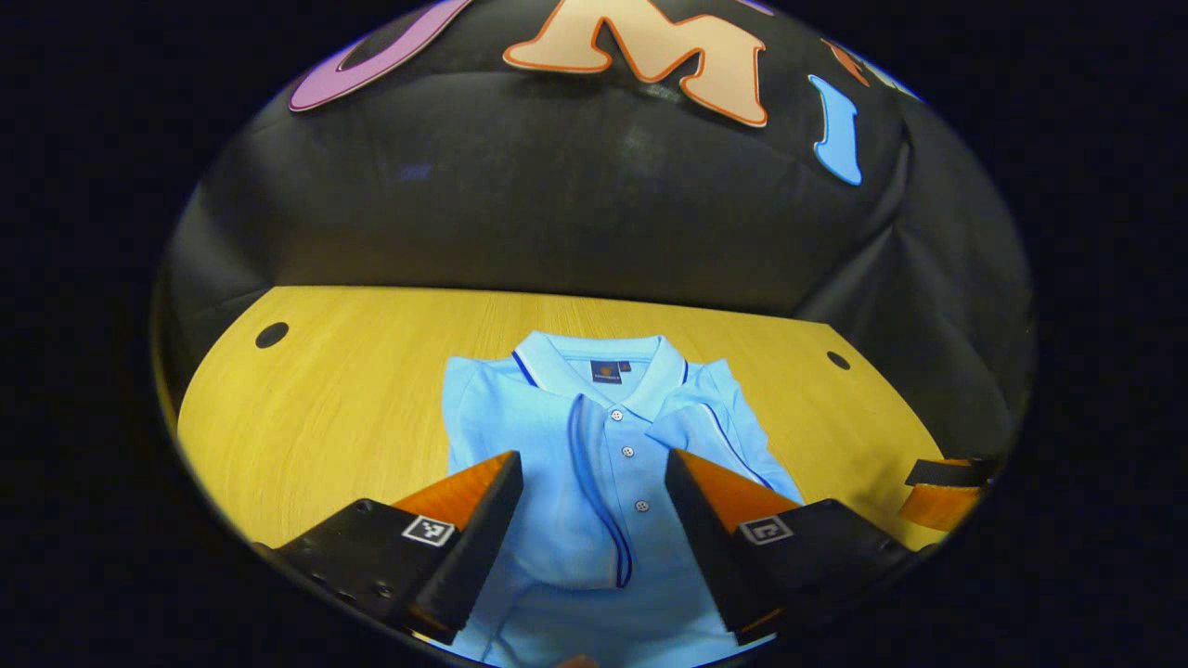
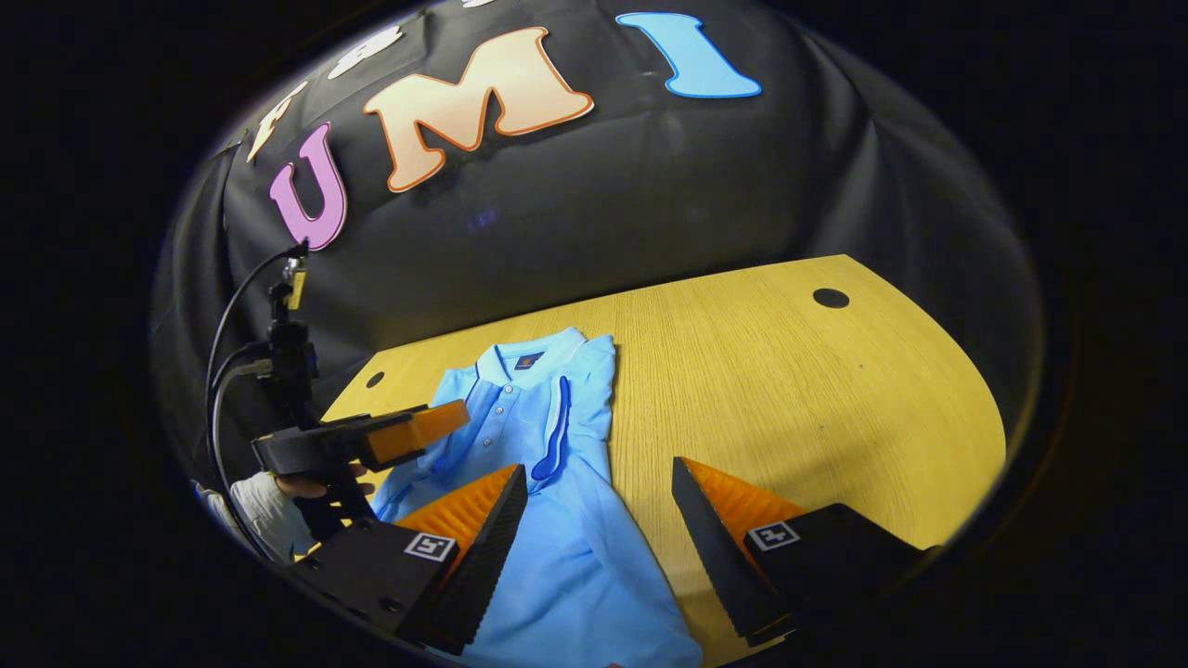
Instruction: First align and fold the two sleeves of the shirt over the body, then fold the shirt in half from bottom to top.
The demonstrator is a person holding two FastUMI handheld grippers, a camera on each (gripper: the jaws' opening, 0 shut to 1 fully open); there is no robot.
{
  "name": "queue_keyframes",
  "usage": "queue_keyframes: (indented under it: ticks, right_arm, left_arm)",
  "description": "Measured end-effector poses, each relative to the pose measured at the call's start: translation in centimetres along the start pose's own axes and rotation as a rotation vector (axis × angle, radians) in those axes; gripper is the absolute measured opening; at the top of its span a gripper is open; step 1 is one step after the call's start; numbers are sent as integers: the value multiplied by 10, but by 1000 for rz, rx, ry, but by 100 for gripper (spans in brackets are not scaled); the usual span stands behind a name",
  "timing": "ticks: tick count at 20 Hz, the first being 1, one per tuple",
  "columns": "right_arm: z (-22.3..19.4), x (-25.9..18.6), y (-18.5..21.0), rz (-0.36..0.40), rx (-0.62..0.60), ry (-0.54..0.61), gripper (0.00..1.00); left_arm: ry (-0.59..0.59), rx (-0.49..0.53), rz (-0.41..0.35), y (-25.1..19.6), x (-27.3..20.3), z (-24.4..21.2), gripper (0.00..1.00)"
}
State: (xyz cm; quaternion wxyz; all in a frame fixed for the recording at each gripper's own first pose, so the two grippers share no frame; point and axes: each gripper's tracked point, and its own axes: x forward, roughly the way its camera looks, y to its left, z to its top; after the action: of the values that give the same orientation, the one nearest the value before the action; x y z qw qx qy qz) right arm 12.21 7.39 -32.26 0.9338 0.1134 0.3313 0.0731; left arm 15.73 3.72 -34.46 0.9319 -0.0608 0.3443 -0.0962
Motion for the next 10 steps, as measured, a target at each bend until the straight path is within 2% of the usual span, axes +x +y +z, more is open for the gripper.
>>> queue_keyframes:
  ticks: [1,2,7,10]
  right_arm:
    - [0,-4,-1,-6,-9,-11,98]
    - [-1,-10,-1,-8,-19,-22,98]
    - [-25,-55,-1,20,-124,-42,98]
    - [-38,-87,1,30,-149,-48,98]
  left_arm:
    - [-17,0,13,6,-10,4,93]
    - [-30,-4,25,11,-22,4,97]
    - [-103,8,98,26,-110,0,96]
    - [-116,16,106,27,-159,-16,96]
